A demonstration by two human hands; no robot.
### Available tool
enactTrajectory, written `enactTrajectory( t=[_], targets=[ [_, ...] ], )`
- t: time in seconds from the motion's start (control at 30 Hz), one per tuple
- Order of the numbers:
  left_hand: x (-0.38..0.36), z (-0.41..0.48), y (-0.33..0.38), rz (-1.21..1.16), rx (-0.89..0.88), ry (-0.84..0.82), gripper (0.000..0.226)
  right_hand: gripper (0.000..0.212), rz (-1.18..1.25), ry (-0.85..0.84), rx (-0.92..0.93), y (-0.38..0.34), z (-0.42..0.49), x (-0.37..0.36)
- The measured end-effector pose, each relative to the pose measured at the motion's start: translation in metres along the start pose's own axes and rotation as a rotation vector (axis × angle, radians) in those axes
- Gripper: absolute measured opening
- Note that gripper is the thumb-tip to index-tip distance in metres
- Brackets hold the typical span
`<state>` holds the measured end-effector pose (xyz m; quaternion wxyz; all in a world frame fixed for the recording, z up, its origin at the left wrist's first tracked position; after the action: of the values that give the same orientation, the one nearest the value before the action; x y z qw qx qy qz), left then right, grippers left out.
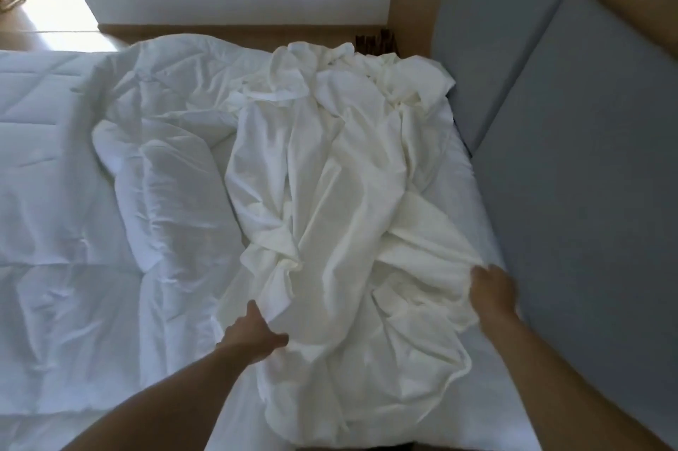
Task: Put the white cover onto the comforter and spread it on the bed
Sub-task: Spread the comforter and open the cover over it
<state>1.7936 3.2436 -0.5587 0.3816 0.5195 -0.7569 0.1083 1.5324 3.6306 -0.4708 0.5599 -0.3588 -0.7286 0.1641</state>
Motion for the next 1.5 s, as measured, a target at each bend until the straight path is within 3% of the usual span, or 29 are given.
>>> enactTrajectory(
  t=[0.1, 0.17, 0.27, 0.37, 0.43, 0.53, 0.67, 0.73, 0.8, 0.83, 0.93, 1.03, 1.17, 1.23, 1.3, 1.4, 1.5],
  targets=[
    [0.001, -0.019, -0.001, -0.014, -0.014, -0.03, 0.125, 0.045, 0.249, 0.307, 0.08, -0.042, 0.02, 0.108],
    [-0.005, -0.025, -0.001, -0.052, -0.016, -0.042, 0.128, 0.049, 0.356, 0.354, 0.167, -0.047, 0.027, 0.131],
    [-0.023, -0.031, 0.005, -0.109, -0.009, -0.05, 0.14, 0.093, 0.341, 0.032, 0.169, -0.016, 0.027, 0.068],
    [-0.052, -0.028, 0.011, -0.076, 0.007, -0.059, 0.156, 0.118, 0.21, -0.29, 0.014, 0.06, 0.003, -0.025],
    [-0.066, -0.028, 0.014, -0.012, 0.016, -0.036, 0.153, 0.132, 0.048, -0.334, -0.099, 0.115, -0.011, -0.062],
    [-0.068, -0.022, 0.017, 0.054, 0.022, 0.059, 0.127, 0.143, -0.003, -0.266, -0.268, 0.151, -0.017, -0.082],
    [-0.036, -0.017, 0.023, -0.181, -0.027, 0.26, 0.048, 0.131, 0.174, -0.334, -0.254, 0.128, -0.016, -0.106],
    [-0.021, -0.026, 0.029, -0.426, -0.024, 0.283, 0.016, 0.09, 0.235, -0.441, -0.236, 0.11, -0.021, -0.113],
    [-0.008, -0.036, 0.039, -0.57, -0.023, 0.268, 0.024, 0.042, 0.199, -0.442, -0.157, 0.088, -0.018, -0.098],
    [0.0, -0.044, 0.046, -0.583, -0.04, 0.268, 0.033, 0.032, 0.214, -0.367, -0.128, 0.077, -0.013, -0.074],
    [0.015, -0.069, 0.062, -0.517, -0.121, 0.218, 0.049, 0.032, 0.315, -0.056, -0.065, 0.049, -0.005, 0.026],
    [0.009, -0.091, 0.068, -0.381, -0.162, 0.142, 0.043, 0.051, 0.36, 0.239, 0.048, 0.03, -0.022, 0.124],
    [-0.024, -0.119, 0.067, -0.173, -0.24, 0.026, 0.052, 0.036, 0.493, 0.477, 0.211, 0.018, -0.084, 0.193],
    [-0.04, -0.136, 0.067, -0.07, -0.3, -0.066, 0.055, 0.033, 0.507, 0.452, 0.184, 0.036, -0.097, 0.189],
    [-0.046, -0.143, 0.061, -0.067, -0.342, -0.119, 0.049, 0.037, 0.39, 0.287, 0.036, 0.067, -0.084, 0.158],
    [-0.036, -0.134, 0.044, -0.237, -0.32, -0.077, 0.04, 0.053, 0.24, -0.054, -0.13, 0.101, -0.08, 0.096],
    [-0.03, -0.113, 0.026, -0.178, -0.263, -0.012, 0.055, 0.067, 0.155, -0.201, -0.144, 0.112, -0.101, 0.046]
  ],
)
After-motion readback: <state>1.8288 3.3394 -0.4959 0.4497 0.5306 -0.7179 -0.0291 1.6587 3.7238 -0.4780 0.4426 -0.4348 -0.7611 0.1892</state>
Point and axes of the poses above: each hand's wrist, its own z-axis towards the middle knuckle, its own x-axis out of the back of the hand, y = z × x, the point moved 10 cm from there along z, towards the middle knuckle
